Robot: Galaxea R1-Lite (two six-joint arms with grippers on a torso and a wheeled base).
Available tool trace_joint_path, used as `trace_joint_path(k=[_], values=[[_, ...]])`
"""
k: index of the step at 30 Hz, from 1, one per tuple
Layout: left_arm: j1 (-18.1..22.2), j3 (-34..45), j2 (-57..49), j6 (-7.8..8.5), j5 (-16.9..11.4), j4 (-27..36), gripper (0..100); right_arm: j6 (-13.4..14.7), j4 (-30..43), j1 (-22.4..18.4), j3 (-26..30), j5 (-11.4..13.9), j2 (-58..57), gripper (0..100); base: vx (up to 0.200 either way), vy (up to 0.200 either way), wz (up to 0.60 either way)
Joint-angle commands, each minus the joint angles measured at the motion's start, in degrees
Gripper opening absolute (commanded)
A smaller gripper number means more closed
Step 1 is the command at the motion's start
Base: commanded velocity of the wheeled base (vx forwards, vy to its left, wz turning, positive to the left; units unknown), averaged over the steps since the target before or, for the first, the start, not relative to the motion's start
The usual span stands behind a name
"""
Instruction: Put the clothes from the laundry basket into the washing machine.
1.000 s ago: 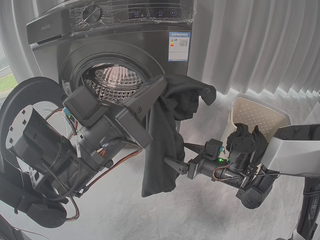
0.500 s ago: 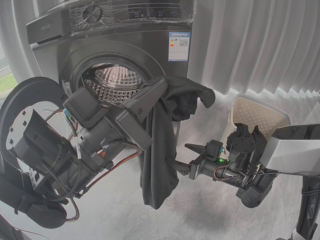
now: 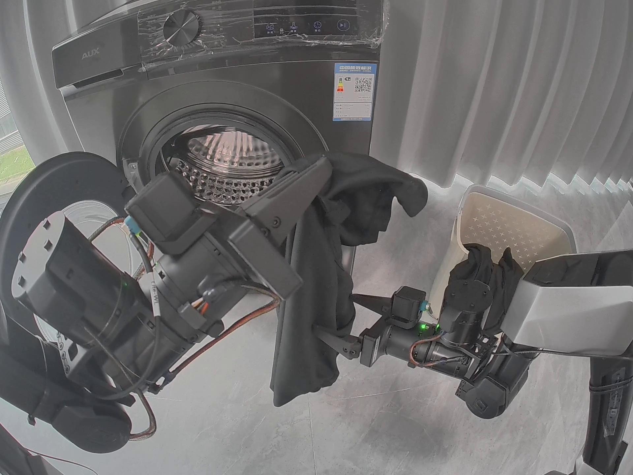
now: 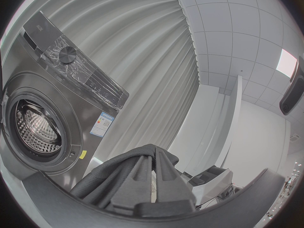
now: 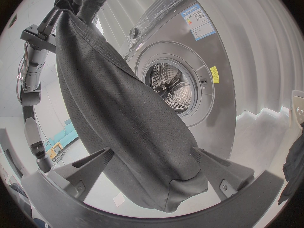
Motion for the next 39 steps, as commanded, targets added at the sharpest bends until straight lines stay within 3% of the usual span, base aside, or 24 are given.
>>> trace_joint_path(k=[1,8,18,24,25,35,39], values=[[0.0,0.0,-0.2,-0.03,-0.1,0.0,0,-0.1,0.0,-0.3,0.1,0.0,0.3,100,0.0,0.0,0.0],[-0.4,0.0,-0.7,-0.03,-0.1,0.0,0,-0.3,0.0,0.6,-0.5,0.0,0.9,100,0.0,0.0,0.0],[-1.2,-0.3,-3.1,-0.47,-1.2,0.0,0,0.3,-0.1,2.0,-7.0,-0.2,6.3,100,0.0,0.0,0.0],[-1.4,-0.3,-3.7,-0.65,-1.6,0.0,0,0.6,-0.1,3.5,-7.2,-0.7,6.2,100,0.0,0.0,0.0],[-1.4,-0.3,-3.7,-0.65,-1.6,0.0,0,0.6,-0.1,3.5,-7.2,-0.7,6.2,0,0.0,0.0,0.0],[-1.4,-0.4,-3.6,-1.62,-1.6,0.0,0,0.7,-0.1,5.1,-6.8,-0.8,5.7,0,0.0,0.0,0.0],[-0.5,-0.8,-3.0,-2.32,-1.3,0.1,0,0.7,-0.1,6.7,-1.6,-2.1,1.5,0,0.0,0.0,0.0]])
